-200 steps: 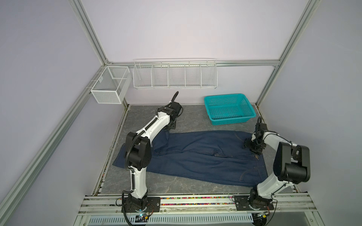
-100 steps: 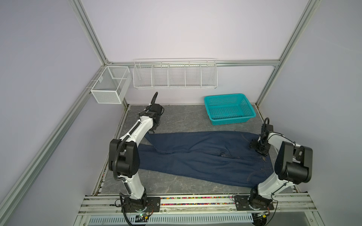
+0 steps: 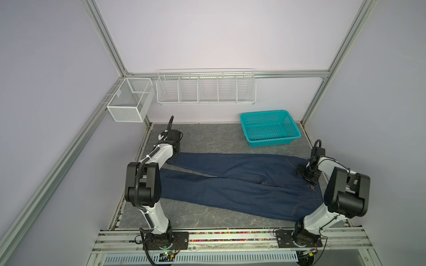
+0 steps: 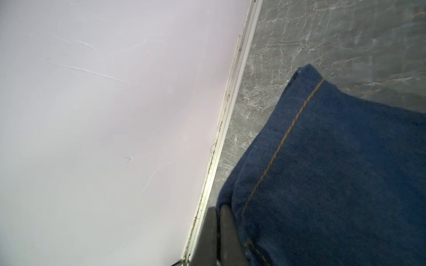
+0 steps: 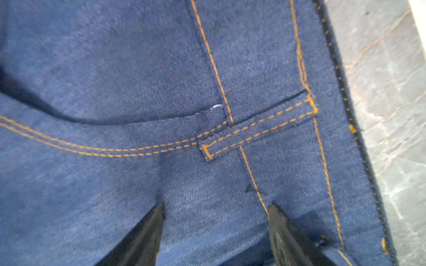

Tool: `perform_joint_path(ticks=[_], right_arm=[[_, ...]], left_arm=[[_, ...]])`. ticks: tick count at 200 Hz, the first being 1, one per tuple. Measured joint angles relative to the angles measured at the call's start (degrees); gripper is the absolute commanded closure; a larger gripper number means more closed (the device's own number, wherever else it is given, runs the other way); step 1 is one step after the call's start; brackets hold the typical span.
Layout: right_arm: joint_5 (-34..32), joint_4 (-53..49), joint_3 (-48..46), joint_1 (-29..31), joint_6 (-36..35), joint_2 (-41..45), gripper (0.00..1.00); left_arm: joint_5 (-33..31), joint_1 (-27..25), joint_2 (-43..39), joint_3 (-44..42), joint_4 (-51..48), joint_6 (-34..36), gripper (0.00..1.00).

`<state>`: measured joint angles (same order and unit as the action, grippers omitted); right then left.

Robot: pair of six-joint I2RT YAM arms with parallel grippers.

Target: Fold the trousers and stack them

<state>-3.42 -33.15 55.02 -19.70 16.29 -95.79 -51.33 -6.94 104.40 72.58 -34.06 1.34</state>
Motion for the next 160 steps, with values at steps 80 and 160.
perform_joint_path(ticks=[80, 160], right_arm=[[0.5, -0.3, -0.3, -0.4, 0.0, 0.6, 0.26], [0.9, -0.9, -0.3, -0.5, 0.0, 0.6, 0.26]], left_arm=[[5.5, 1.9, 14.1, 4.9, 1.3, -2.3, 1.00], [9.2, 5.5, 17.2, 16.7, -1.8, -3.8, 0.98]])
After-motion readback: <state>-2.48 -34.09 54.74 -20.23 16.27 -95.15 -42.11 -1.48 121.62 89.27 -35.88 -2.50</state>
